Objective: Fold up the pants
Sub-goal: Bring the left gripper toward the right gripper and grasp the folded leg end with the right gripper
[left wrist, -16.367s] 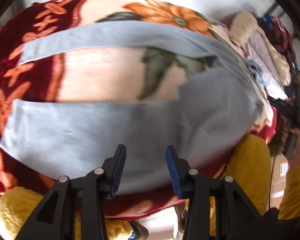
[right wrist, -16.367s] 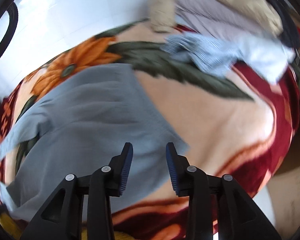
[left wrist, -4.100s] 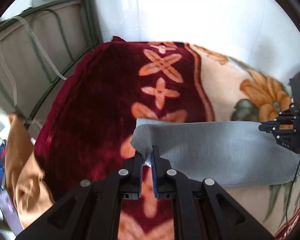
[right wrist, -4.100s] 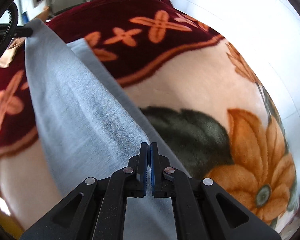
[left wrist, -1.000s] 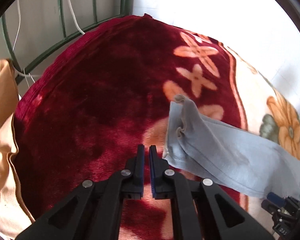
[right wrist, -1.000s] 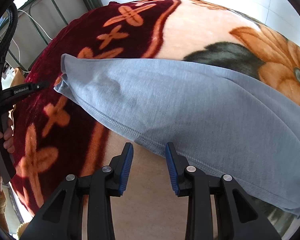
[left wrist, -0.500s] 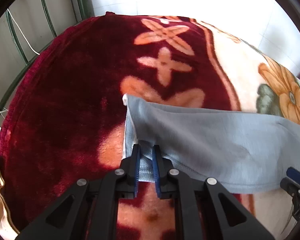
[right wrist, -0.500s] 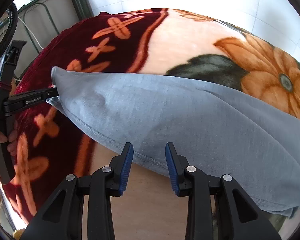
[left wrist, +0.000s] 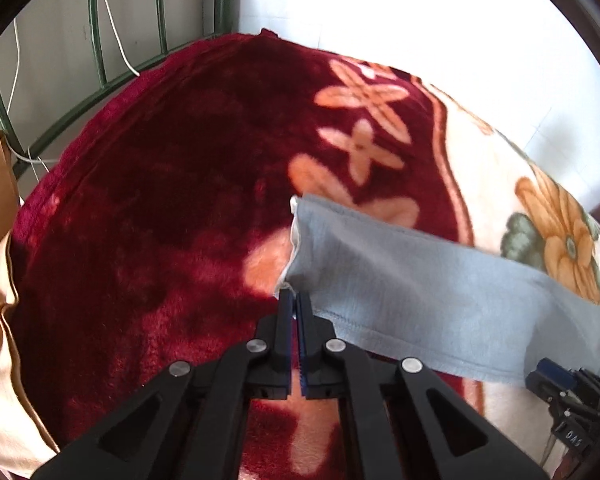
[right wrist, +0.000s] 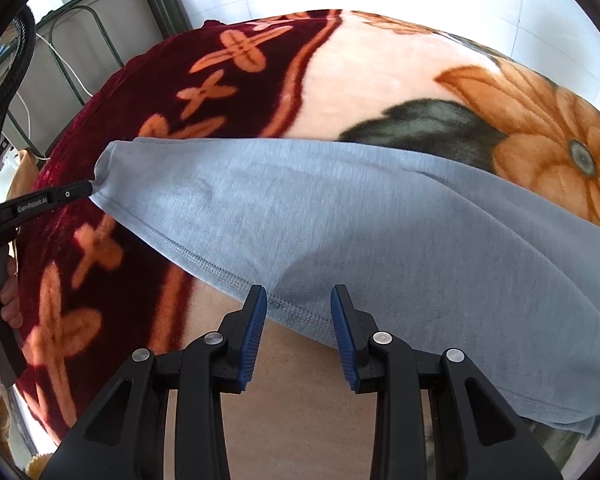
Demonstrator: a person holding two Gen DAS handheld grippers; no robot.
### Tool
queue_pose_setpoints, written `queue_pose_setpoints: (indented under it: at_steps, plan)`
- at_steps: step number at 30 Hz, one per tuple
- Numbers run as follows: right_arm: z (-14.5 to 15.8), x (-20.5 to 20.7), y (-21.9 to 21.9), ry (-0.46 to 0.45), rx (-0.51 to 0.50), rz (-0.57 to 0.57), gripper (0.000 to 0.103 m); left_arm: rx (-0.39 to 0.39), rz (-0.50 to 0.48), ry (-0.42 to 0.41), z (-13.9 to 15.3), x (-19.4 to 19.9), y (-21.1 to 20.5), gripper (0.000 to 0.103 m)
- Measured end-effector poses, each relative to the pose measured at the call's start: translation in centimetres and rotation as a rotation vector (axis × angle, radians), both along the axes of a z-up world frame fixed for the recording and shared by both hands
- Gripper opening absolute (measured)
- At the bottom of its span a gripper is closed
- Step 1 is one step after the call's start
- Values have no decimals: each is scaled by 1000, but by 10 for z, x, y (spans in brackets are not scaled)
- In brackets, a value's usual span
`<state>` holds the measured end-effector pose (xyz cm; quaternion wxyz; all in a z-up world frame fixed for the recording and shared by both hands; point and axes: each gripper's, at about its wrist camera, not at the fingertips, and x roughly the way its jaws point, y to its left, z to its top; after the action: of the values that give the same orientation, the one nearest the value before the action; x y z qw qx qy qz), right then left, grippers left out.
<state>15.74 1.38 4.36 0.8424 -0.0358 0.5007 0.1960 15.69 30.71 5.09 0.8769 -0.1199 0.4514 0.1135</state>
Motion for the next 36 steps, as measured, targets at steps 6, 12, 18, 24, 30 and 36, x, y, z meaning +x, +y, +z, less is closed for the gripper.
queue_pose_setpoints:
  at_steps: [6, 12, 18, 24, 30, 36]
  plan:
    - [16, 50, 14, 62, 45, 186, 35, 120, 9, 12, 4, 3, -16, 8]
    - [34, 107, 86, 11, -64, 469, 35, 0, 223, -83, 26, -6, -13, 29]
    - [27, 116, 144, 3, -88, 625, 35, 63, 247, 20, 6, 8, -15, 30]
    - [7, 114, 182, -16, -177, 721, 35, 71, 254, 99, -17, 8, -7, 36]
    - [-8, 120, 200, 4, -221, 757, 35, 21, 254, 92, -14, 4, -1, 36]
    - [-12, 119, 206, -4, -216, 762, 30, -27, 262, 83, -12, 0, 6, 36]
